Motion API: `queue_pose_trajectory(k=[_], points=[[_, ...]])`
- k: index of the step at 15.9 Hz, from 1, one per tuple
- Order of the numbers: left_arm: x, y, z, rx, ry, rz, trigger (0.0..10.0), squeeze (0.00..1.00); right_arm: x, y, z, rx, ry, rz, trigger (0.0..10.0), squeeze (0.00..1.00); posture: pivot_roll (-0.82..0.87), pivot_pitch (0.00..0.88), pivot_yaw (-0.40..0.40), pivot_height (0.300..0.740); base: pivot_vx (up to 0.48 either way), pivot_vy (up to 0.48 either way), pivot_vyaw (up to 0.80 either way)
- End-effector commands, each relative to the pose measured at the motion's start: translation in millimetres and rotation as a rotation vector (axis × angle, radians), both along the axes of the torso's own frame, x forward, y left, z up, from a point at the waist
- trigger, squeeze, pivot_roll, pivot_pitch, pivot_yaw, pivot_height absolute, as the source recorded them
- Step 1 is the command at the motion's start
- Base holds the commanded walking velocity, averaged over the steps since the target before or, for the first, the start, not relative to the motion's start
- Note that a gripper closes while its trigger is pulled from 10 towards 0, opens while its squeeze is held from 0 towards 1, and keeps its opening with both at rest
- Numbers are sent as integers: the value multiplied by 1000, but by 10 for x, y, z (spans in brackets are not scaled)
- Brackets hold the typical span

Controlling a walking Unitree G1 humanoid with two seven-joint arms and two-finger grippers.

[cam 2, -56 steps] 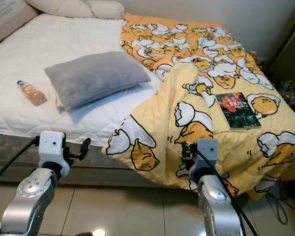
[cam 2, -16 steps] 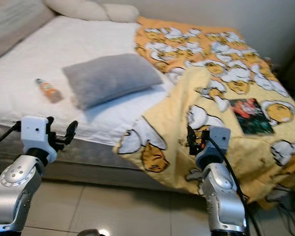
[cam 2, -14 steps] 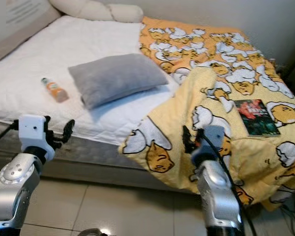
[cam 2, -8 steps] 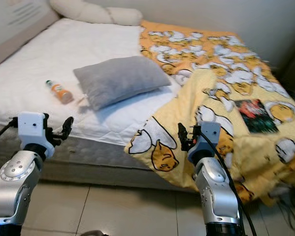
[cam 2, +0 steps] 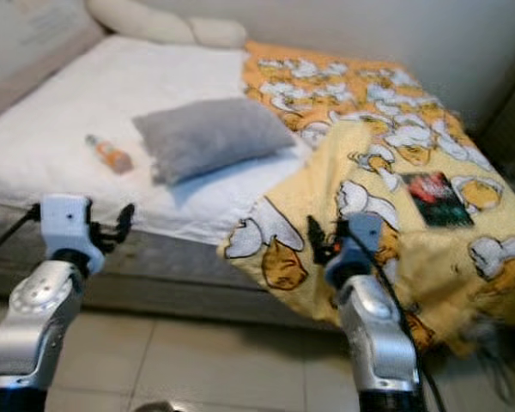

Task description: Clean up the room

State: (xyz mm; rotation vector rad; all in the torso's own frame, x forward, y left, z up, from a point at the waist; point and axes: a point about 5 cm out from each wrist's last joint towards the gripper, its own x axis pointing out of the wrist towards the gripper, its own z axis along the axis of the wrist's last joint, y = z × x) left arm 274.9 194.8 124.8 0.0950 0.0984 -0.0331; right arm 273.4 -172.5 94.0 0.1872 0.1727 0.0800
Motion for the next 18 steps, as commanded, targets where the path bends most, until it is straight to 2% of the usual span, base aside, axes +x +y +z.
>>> queue_pose_trajectory(k=[1, 4, 9, 12, 18], points=[[6, -39, 0, 7, 3, -21, 10000, 0, 10, -30, 6, -18, 3, -4, 10000, 0, 94, 0, -48, 740, 0, 0, 0], [32, -46, 21, 10, -2, -22, 10000, 0, 35, 21, 10, -46, 6, 48, 10000, 0, 96, 0, -48, 740, 268, 0, 169], [49, -18, 28, 16, -1, -16, 10000, 0, 39, 23, -24, -42, 26, 37, 10000, 0, 101, 0, -44, 740, 305, 0, 799], [51, -9, 28, 17, -2, -16, 10000, 0, 50, 23, -31, -58, 26, 37, 10000, 0, 102, 0, -42, 740, 317, 0, 427], [78, 7, 44, 33, -4, -25, 10000, 0, 77, 52, -44, -69, 27, 39, 10000, 0, 106, 0, -35, 740, 325, 0, 0]])
